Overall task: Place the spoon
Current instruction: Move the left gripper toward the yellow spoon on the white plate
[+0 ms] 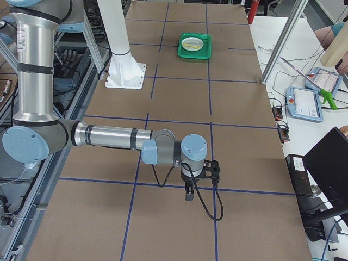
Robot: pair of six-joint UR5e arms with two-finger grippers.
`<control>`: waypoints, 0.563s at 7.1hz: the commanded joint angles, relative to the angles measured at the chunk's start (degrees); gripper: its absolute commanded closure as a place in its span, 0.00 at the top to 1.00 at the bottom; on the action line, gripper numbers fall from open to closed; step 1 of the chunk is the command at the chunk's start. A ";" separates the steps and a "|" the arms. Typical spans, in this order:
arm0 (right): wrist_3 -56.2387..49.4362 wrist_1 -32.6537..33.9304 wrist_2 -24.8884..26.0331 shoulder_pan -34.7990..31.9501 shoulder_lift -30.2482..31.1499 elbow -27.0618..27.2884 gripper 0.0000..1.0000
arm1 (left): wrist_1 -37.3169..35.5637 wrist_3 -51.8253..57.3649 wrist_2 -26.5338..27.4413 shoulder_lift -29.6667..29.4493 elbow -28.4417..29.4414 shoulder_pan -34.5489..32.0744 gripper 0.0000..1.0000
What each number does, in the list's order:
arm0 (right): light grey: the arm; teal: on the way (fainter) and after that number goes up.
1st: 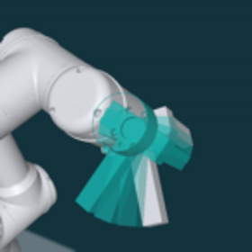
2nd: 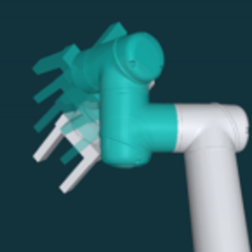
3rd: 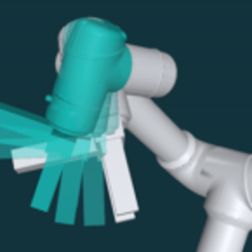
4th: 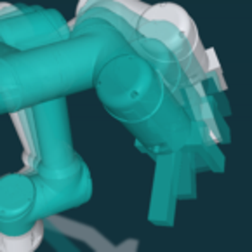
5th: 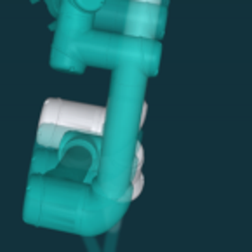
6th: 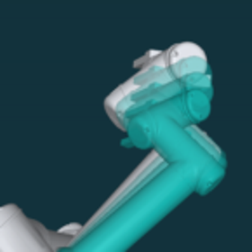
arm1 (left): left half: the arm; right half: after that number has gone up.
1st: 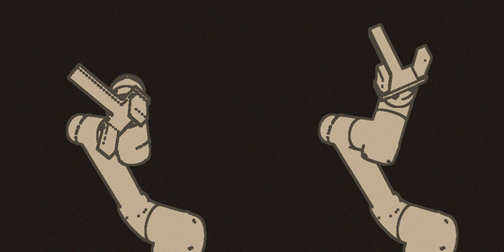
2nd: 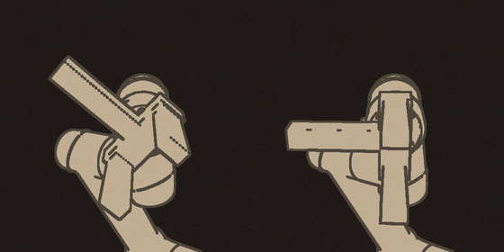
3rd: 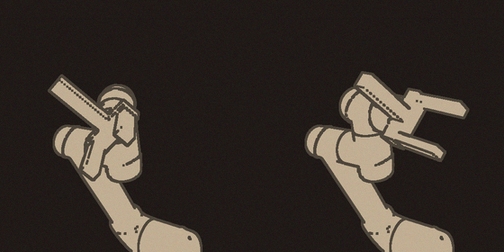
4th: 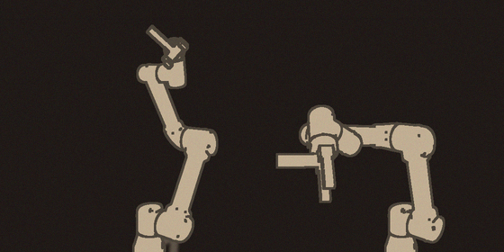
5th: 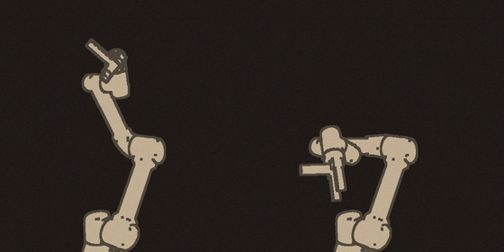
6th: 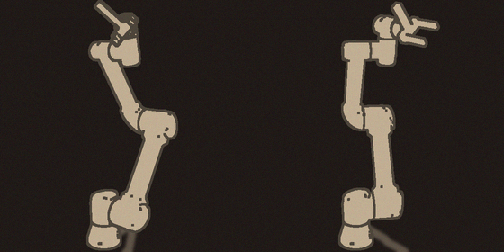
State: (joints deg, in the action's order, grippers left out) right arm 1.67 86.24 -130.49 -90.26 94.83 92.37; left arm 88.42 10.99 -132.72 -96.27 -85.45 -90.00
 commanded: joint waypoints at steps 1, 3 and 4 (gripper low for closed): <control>0.00 -0.02 -0.03 0.00 0.00 0.00 1.00 | 0.00 -0.26 -0.09 -0.41 -0.33 0.09 1.00; 0.00 -0.02 -0.03 0.00 0.00 0.00 1.00 | 0.17 -2.72 0.00 0.02 -0.42 0.96 1.00; 0.00 0.07 -0.03 0.00 0.00 0.00 1.00 | 4.35 -2.55 -0.09 -0.06 -0.33 1.05 1.00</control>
State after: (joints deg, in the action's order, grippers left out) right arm 1.67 86.24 -130.52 -90.26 94.83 92.37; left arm 89.55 8.76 -132.74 -96.41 -85.77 -89.13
